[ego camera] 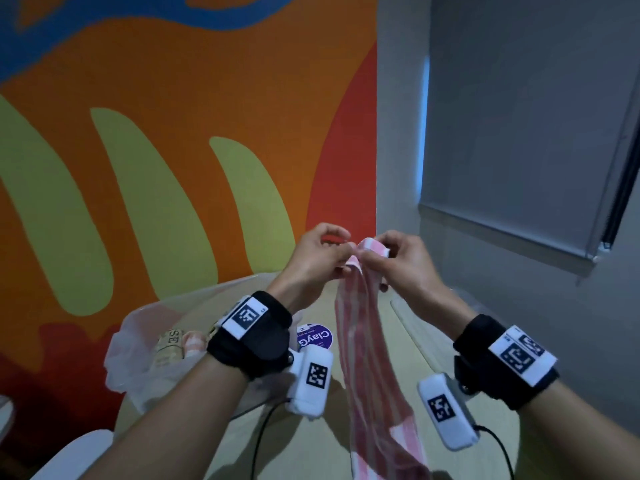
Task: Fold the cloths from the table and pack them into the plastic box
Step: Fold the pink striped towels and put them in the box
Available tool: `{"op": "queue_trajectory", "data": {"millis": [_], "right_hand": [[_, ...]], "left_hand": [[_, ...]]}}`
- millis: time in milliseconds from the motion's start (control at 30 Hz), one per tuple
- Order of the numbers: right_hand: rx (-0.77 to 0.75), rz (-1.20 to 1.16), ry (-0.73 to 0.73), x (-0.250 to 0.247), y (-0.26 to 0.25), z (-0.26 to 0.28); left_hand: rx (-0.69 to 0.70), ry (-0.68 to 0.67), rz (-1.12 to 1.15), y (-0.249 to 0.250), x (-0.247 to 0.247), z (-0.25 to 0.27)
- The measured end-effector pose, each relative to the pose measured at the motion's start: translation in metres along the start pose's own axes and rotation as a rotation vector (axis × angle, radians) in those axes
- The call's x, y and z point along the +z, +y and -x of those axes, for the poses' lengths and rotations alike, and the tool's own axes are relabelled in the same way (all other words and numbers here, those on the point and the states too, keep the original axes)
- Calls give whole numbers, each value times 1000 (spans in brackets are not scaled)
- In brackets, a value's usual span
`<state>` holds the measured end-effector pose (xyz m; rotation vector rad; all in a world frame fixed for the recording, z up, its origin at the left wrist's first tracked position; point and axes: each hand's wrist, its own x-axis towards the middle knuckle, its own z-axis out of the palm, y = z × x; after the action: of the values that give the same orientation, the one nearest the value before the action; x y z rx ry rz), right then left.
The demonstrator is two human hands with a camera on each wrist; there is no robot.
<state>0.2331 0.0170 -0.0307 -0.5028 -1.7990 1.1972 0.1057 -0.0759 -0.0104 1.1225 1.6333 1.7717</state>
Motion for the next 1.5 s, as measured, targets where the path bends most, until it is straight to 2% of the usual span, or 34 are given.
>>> {"op": "queue_trajectory", "data": {"millis": [133,200,333,400,467,533,567,667,767,833,900,1000,1100,1167,1233,1300,1367,1433,1500], "right_hand": [[-96,-10,24,1,-9,0],[-95,-18,-18,1,-14,1],[-83,53,-359,-2,-22,5],[-59,88,-454,-8,-27,4],[-52,101,-396,-16,-32,-1],[-88,163,-250,-24,-34,-9],[-106,213,-252,-28,-35,-13],[-97,309,-529,-38,-34,-16],[-113,330,-615,-45,-33,-16],[-128,262,-612,-52,-44,-16],[-175,171,-595,-57,-66,-15],[-289,38,-478,-58,-102,-19],[-329,-53,-322,-49,-107,-33],[-261,32,-280,-41,-85,-42],[-170,303,-325,-30,-56,-48],[-148,599,-372,-20,-33,-57],[-183,704,-291,-16,-36,-76],[-236,610,-124,-18,-54,-100],[-342,447,-4,-23,-68,-117]], "left_hand": [[27,-58,-4,5,-5,2],[29,-84,22,8,-6,7],[73,-129,-19,11,-10,13],[102,-98,-81,11,-13,15],[114,-90,-142,12,-17,16],[136,-159,-219,19,-21,20],[154,-214,-247,24,-23,23],[200,-338,-303,49,-36,31],[236,-356,-513,73,-59,32],[240,-370,-652,87,-73,33],[249,-372,-682,101,-82,36],[294,-304,-572,120,-87,35],[284,-223,-450,119,-88,23],[201,-214,-529,100,-88,10],[98,-244,-678,69,-84,-7],[60,-242,-821,43,-76,-25],[121,-102,-882,40,-67,-49],[272,115,-820,62,-61,-70],[467,263,-720,99,-57,-79]]}}
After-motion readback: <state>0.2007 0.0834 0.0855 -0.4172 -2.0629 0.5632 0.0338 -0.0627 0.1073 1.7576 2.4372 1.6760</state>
